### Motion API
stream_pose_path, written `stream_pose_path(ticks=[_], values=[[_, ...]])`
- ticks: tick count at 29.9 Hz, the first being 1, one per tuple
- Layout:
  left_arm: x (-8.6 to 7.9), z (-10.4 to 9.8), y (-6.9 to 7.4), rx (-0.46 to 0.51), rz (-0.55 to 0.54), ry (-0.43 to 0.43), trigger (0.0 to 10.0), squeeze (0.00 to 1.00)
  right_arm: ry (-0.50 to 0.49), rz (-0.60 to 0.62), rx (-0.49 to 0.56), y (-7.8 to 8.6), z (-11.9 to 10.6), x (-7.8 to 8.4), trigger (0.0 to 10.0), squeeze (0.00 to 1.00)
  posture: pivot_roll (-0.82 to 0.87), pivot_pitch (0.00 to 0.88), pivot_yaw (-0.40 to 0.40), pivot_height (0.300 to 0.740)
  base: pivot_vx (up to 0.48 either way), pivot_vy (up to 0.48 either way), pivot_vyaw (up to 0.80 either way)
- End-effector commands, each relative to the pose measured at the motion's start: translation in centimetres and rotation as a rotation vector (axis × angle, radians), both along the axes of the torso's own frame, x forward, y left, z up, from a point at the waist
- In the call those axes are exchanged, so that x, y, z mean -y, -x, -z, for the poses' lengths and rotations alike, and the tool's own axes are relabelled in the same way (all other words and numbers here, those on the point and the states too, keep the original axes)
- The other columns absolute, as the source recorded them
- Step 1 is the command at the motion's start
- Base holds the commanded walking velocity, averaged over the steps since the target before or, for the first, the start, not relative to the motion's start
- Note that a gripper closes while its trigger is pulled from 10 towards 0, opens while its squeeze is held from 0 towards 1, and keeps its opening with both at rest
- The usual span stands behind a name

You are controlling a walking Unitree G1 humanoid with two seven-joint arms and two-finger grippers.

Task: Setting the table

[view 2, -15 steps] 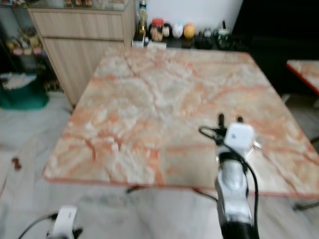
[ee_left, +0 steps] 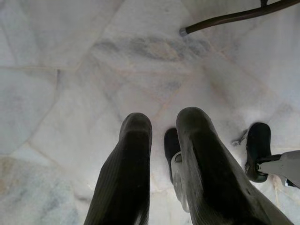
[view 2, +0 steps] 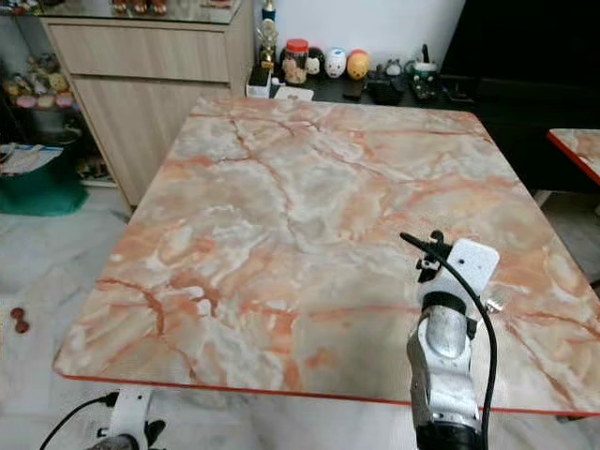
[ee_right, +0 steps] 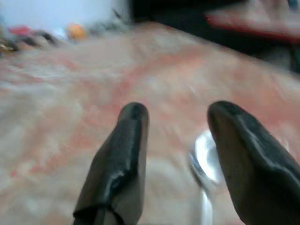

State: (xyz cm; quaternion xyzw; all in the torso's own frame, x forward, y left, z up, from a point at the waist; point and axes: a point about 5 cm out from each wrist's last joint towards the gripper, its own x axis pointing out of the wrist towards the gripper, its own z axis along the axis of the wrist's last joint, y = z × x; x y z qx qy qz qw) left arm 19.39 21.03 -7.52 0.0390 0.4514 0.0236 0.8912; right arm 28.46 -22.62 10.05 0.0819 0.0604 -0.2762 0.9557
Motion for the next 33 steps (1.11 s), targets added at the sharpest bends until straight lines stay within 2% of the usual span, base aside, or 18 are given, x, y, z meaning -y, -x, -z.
stream_pose_path(ticks=[1,4,7,12,13,18,19,20,33], values=[[0.2,0.3,0.4,-0.025,0.007,0.003,10.0,0.00,-0.094,0.071,-0.040,0.7,0.6,0.7,10.0,0.00,-0.04,0.000,-0.032,0.740,0.000,0.000,0.00],[0.3,0.3,0.4,-0.027,0.007,0.004,10.0,0.00,-0.082,0.089,-0.073,1.0,0.8,0.9,10.0,0.00,-0.04,0.000,-0.031,0.740,0.000,0.000,0.00],[0.4,0.4,0.6,-0.034,0.005,0.004,10.0,0.00,-0.145,0.120,-0.112,1.2,1.2,1.1,10.0,0.00,-0.04,0.000,-0.032,0.740,0.000,0.000,0.00],[0.0,0.6,1.2,-0.052,-0.002,0.000,10.0,0.00,-0.163,0.123,-0.148,1.3,1.5,1.4,10.0,0.00,-0.04,0.000,-0.033,0.740,0.000,0.000,0.00],[-0.2,0.7,1.3,-0.057,-0.005,-0.003,10.0,0.00,-0.164,0.120,-0.154,1.1,1.5,1.5,10.0,1.00,-0.04,0.000,-0.033,0.740,0.000,0.000,0.00],[-0.5,0.7,1.4,-0.065,-0.012,-0.008,10.0,0.00,-0.170,0.111,-0.156,0.4,1.2,1.6,10.0,1.00,-0.04,0.000,-0.033,0.740,0.000,0.000,0.00],[-0.5,0.6,1.4,-0.066,-0.013,-0.009,10.0,0.00,-0.172,0.108,-0.151,0.2,1.1,1.5,10.0,0.85,-0.04,0.000,-0.033,0.740,0.000,0.000,0.00],[-0.5,0.6,1.3,-0.067,-0.013,-0.009,10.0,0.00,-0.167,0.099,-0.153,0.0,1.0,1.5,10.0,0.00,-0.04,0.000,-0.033,0.740,0.000,0.000,0.00],[-0.9,0.6,1.4,-0.074,-0.020,-0.011,10.0,0.00,-0.195,0.080,-0.186,-1.2,1.6,1.2,10.0,0.00,-0.03,0.000,-0.036,0.740,0.000,0.000,0.00]])
